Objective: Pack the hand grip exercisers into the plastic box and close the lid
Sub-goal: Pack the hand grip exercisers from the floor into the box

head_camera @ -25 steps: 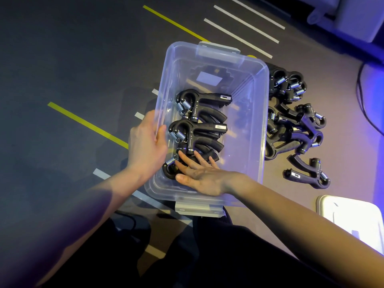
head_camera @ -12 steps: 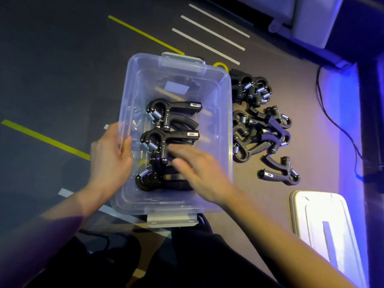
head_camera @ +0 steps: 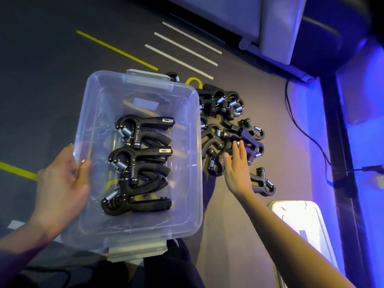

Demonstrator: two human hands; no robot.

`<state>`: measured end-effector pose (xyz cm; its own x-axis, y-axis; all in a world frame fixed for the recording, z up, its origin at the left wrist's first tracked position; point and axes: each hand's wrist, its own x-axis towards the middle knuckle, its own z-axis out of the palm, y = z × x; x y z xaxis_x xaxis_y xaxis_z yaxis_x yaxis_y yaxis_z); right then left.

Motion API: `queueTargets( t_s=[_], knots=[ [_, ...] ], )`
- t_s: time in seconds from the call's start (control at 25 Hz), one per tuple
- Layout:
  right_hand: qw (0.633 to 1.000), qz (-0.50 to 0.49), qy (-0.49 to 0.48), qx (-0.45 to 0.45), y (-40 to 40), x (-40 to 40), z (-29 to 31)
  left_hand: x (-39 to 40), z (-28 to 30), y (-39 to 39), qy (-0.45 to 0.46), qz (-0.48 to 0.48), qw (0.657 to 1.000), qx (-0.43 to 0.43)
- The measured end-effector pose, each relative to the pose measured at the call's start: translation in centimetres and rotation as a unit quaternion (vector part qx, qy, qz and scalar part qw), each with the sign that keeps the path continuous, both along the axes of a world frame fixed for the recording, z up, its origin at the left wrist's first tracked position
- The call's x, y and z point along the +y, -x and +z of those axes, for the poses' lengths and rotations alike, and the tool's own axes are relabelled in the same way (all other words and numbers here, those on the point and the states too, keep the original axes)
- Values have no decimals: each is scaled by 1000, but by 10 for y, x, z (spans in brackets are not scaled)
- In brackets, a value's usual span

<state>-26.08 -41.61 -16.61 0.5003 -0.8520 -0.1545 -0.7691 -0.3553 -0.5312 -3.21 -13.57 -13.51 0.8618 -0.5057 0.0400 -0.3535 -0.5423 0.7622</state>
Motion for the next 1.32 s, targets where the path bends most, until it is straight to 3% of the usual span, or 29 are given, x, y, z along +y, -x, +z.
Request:
queueTargets(
  t_s=[0.16, 0.36, 0.6, 1.0, 1.32],
  knots=[
    [990, 14, 10, 137, 8, -36, -24, 0, 1, -1, 5, -7, 1000, -4],
    [978, -28, -24, 208, 0, -65, -24, -9, 5, 2, 5, -18, 1000, 11],
    [949, 9, -29, 315, -6, -76, -23, -8, 2, 2, -5, -4, 1000, 11],
    [979, -17, 53, 198, 13, -64, -28, -3, -13, -3, 27, 27, 997, 74],
    [989, -40, 102, 98, 17, -42, -17, -4, -6, 0, -9, 6, 1000, -5]
  ],
)
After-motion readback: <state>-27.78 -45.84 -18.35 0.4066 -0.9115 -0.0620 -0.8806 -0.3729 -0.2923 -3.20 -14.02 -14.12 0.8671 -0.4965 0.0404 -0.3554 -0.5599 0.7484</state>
